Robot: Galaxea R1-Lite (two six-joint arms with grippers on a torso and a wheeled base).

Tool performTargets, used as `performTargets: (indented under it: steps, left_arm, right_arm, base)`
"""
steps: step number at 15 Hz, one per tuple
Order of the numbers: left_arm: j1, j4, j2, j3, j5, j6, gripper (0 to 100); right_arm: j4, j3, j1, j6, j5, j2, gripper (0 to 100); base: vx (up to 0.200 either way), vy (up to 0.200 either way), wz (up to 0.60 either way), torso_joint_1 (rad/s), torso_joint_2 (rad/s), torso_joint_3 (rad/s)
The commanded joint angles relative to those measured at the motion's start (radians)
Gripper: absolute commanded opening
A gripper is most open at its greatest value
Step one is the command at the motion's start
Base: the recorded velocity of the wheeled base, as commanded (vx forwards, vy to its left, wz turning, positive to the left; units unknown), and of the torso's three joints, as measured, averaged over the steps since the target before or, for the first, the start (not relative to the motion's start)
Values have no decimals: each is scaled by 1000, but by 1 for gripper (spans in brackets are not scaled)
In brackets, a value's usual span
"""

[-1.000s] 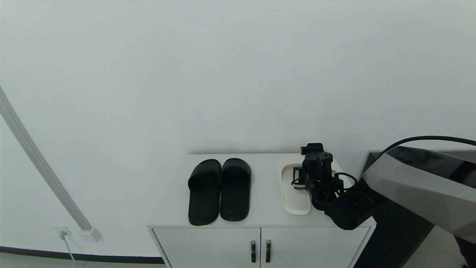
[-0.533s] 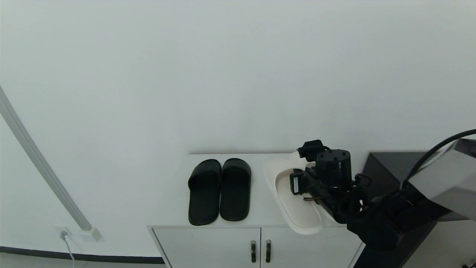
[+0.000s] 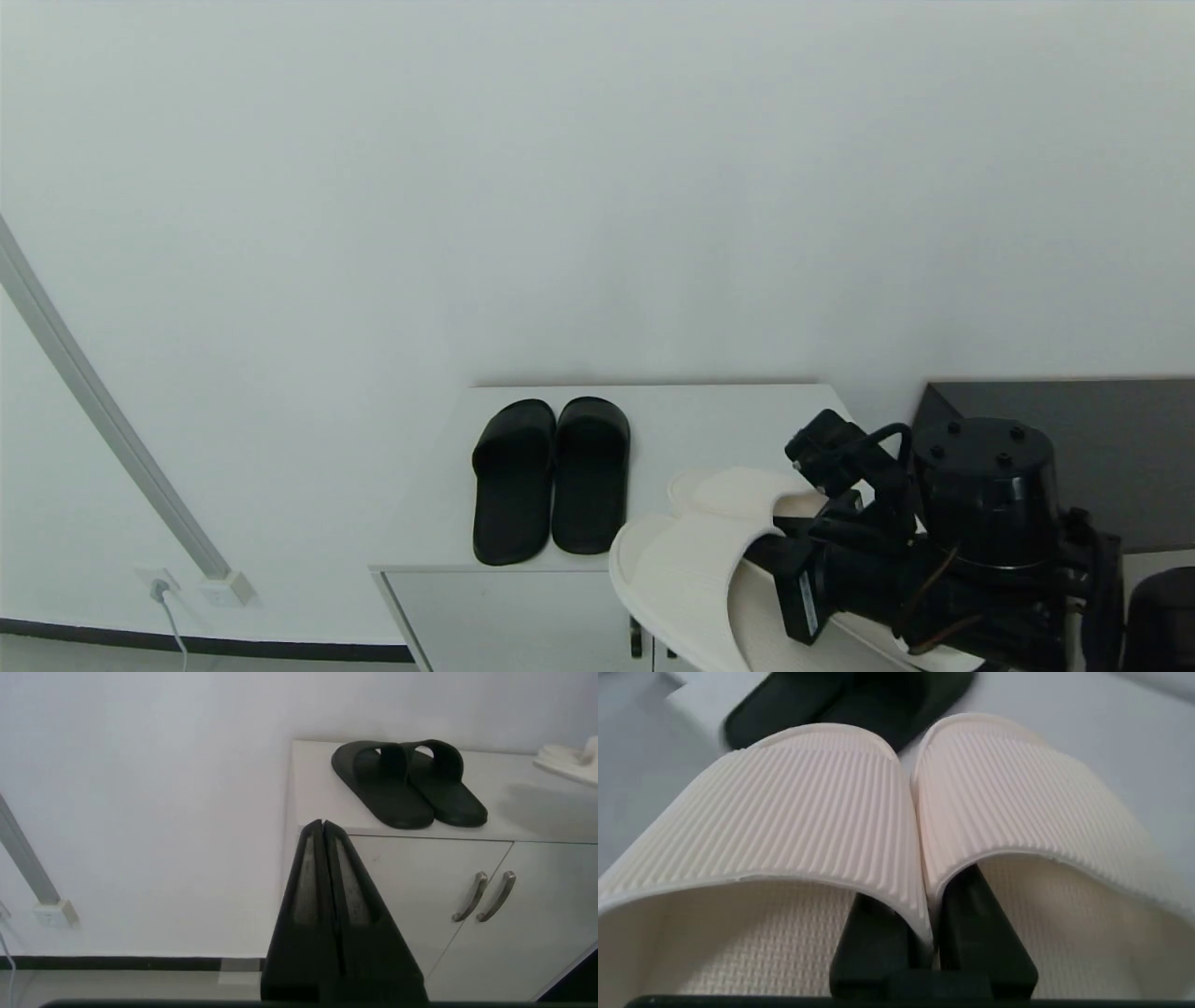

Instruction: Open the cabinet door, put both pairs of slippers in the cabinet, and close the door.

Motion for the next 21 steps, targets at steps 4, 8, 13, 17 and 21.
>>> performTargets:
  steps: [4, 8, 13, 17, 21]
  left_arm:
    - [-1, 0, 1, 0, 0, 0, 0]
    - [0, 0, 1, 0, 0, -2, 0]
    - [0, 0, 1, 0, 0, -2, 0]
    - [0, 0, 1, 0, 0, -2, 0]
    - [-1, 0, 1, 0, 0, -2, 0]
  right_arm:
    - [11, 15, 19, 1, 9, -56, 0]
    - [11, 15, 19, 1, 9, -53, 0]
    - [11, 16, 19, 1, 9, -48, 0]
    - [11, 16, 19, 1, 9, -48, 0]
    - [11, 16, 19, 1, 10, -48, 0]
  base:
    - [0, 0, 0, 0, 0, 0]
    - [-50, 0, 0, 1, -1, 2]
    - [-200, 0, 0, 1, 0, 4]
    - [-150, 0, 0, -2, 2, 4]
    - [0, 0, 0, 0, 0, 0]
